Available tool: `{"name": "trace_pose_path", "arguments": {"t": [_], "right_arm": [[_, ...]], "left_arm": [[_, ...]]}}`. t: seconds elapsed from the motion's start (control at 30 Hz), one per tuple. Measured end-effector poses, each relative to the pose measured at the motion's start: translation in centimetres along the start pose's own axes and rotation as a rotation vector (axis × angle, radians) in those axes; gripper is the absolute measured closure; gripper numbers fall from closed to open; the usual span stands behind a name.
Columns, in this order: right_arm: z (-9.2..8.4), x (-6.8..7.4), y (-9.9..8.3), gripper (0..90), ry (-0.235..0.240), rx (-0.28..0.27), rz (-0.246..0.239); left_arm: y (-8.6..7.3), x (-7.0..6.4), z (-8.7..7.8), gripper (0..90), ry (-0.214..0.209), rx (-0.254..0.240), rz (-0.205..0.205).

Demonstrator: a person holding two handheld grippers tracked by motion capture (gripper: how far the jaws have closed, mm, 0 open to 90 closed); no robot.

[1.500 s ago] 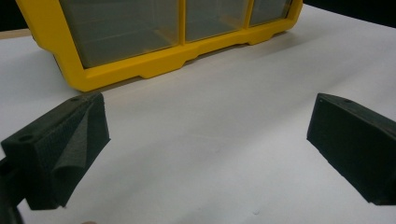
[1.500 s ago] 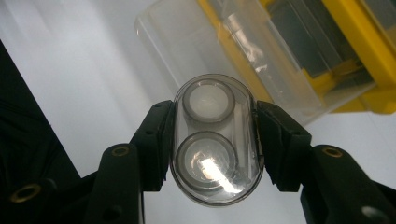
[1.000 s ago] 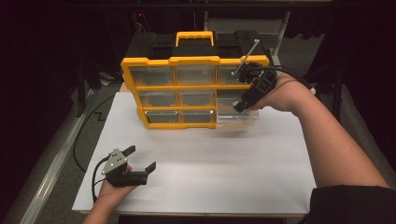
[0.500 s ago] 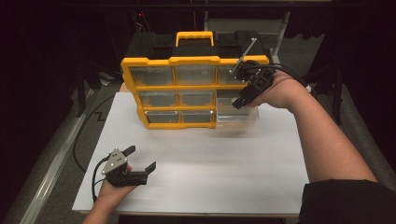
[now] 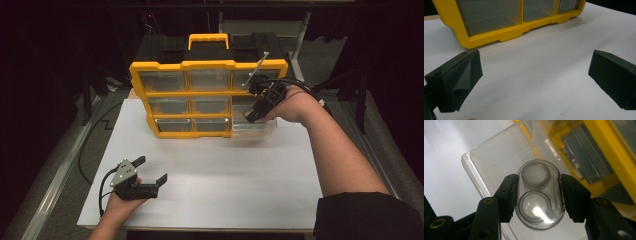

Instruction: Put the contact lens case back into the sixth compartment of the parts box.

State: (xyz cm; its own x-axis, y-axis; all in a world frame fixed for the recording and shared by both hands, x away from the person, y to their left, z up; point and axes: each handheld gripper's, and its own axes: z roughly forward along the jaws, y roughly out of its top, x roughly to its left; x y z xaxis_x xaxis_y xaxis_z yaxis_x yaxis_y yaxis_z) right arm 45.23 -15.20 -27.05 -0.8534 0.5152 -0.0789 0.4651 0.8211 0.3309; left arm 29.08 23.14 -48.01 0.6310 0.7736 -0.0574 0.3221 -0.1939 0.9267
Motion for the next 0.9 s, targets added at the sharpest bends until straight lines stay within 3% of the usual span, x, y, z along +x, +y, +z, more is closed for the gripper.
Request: {"name": "trace_pose_path", "arguments": {"t": [0.23,0.7,0.8,0.9], "right_arm": [[0.0,0.2,0.2,49.7,0.002,-0.014,-0.014],[-1.2,-0.1,-0.2,49.1,0.009,-0.061,0.006],[-1.6,-0.2,-0.3,22.6,0.019,-0.073,0.01],[-2.0,-0.1,-0.7,11.9,0.019,-0.073,0.029]], "left_arm": [[0.0,0.0,0.0,0.3,0.001,-0.002,-0.001],[0.1,0.0,-0.1,0.3,-0.001,-0.001,0.003],[0.1,0.1,-0.1,0.3,-0.002,0.002,0.004],[0.0,0.1,-0.1,0.3,-0.002,0.0,0.004]]}}
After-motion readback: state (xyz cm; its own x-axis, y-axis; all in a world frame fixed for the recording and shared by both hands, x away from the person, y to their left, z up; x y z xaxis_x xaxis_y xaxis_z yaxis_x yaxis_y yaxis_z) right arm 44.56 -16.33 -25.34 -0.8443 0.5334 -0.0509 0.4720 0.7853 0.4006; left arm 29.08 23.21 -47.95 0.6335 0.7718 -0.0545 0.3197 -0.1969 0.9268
